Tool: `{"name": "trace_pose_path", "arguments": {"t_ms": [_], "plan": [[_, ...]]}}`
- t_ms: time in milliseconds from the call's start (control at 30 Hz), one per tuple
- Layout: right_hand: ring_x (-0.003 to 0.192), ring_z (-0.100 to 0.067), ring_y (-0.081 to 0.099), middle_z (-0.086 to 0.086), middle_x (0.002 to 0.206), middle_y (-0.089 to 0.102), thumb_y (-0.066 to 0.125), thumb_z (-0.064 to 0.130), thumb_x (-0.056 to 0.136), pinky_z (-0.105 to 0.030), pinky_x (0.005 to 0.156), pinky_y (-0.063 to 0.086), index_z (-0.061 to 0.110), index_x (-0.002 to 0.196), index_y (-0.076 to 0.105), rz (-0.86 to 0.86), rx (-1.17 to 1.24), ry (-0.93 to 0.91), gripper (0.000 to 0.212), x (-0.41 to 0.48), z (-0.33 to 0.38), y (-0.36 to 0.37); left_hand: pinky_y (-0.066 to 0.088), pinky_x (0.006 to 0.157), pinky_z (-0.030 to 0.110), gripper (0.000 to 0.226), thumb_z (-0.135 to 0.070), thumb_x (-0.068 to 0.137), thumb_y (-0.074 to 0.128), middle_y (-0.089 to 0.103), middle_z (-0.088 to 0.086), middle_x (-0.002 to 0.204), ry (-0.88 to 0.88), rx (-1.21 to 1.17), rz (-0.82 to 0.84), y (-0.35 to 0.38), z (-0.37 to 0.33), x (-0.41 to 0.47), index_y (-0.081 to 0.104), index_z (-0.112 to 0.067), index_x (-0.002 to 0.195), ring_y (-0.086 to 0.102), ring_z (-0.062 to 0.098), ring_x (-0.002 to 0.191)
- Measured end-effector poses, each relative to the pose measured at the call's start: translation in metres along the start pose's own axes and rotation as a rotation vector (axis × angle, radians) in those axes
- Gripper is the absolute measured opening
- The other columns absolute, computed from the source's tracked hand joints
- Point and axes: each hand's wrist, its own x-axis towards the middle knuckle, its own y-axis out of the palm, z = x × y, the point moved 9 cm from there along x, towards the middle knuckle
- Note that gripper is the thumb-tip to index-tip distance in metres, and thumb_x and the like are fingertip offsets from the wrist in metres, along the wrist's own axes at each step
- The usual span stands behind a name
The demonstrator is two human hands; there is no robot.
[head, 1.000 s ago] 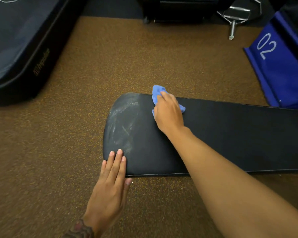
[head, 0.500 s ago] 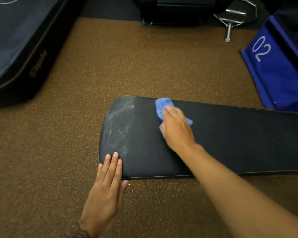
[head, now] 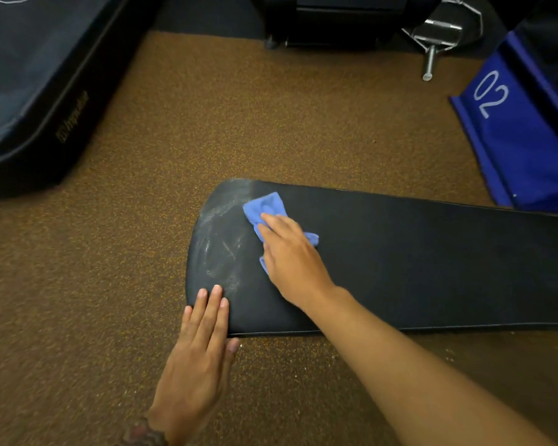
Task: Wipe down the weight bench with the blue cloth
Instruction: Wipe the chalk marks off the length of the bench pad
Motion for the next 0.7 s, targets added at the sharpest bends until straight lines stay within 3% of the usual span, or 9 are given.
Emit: {"name": "trace_pose_path", "arguments": {"t_ms": [167, 367, 500, 700], "plan": [[0.120, -0.036, 0.049, -0.016, 0.131, 0.054, 0.073, 0.007, 0.073, -0.043, 0.102, 0.042, -0.002, 0.114, 0.060, -0.055, -0.045, 0.174, 0.043, -0.011, -0.062, -0.028, 0.011, 0.118, 0.044, 0.057, -0.035, 0.100, 0.028, 0.022, 0.015, 0.156, 0.010, -0.001, -0.020, -0.001, -0.001, 0.001, 0.030, 0.002, 0.144, 0.015, 0.032, 0.145], [0.111, -0.033, 0.048, -0.013, 0.115, 0.056, 0.061, 0.005, 0.085, -0.041, 0.093, 0.038, 0.000, 0.100, 0.060, -0.149, -0.036, 0.331, 0.016, 0.053, -0.073, -0.026, 0.008, 0.118, 0.042, 0.058, -0.034, 0.099, 0.030, 0.020, 0.013, 0.157, -0.006, 0.010, -0.013, -0.003, -0.003, 0.000, 0.027, 0.000, 0.145, 0.013, 0.030, 0.146], [0.112, -0.039, 0.050, -0.019, 0.124, 0.057, 0.061, -0.001, 0.078, -0.046, 0.099, 0.040, -0.003, 0.109, 0.060, -0.160, 0.014, 0.166, 0.032, 0.039, -0.018, -0.009, 0.007, 0.118, 0.041, 0.058, -0.037, 0.101, 0.024, 0.021, 0.014, 0.157, -0.010, 0.006, 0.007, -0.003, -0.003, 0.001, 0.025, 0.000, 0.146, 0.012, 0.031, 0.146], [0.129, -0.032, 0.042, -0.011, 0.138, 0.050, 0.070, 0.013, 0.077, -0.042, 0.110, 0.034, 0.001, 0.127, 0.054, 0.024, -0.002, -0.003, 0.054, -0.058, 0.018, -0.002, 0.009, 0.118, 0.043, 0.059, -0.039, 0.102, 0.021, 0.021, 0.014, 0.156, -0.013, 0.008, 0.028, 0.000, -0.001, 0.000, 0.028, 0.001, 0.145, 0.013, 0.031, 0.146]]}}
